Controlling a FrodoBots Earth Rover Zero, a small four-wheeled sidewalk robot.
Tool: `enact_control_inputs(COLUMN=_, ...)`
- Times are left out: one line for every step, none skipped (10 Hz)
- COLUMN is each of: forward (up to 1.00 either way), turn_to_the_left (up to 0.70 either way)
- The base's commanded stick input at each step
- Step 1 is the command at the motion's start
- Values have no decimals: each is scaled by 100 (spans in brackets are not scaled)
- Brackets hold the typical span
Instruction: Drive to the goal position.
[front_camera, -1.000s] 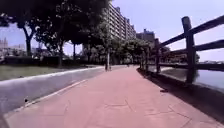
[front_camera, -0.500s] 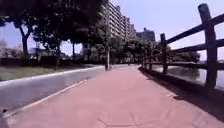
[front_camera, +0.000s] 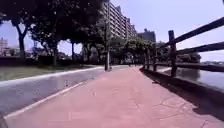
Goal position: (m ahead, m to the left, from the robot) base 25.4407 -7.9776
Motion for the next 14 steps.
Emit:
enact_control_inputs(forward=100, turn_to_the_left=-35)
enact_control_inputs(forward=100, turn_to_the_left=-27)
enact_control_inputs(forward=100, turn_to_the_left=1)
enact_control_inputs(forward=100, turn_to_the_left=1)
enact_control_inputs(forward=100, turn_to_the_left=1)
enact_control_inputs(forward=100, turn_to_the_left=1)
enact_control_inputs(forward=100, turn_to_the_left=1)
enact_control_inputs(forward=100, turn_to_the_left=1)
enact_control_inputs(forward=100, turn_to_the_left=1)
enact_control_inputs(forward=100, turn_to_the_left=1)
enact_control_inputs(forward=100, turn_to_the_left=1)
enact_control_inputs(forward=100, turn_to_the_left=1)
enact_control_inputs(forward=100, turn_to_the_left=1)
enact_control_inputs(forward=100, turn_to_the_left=1)
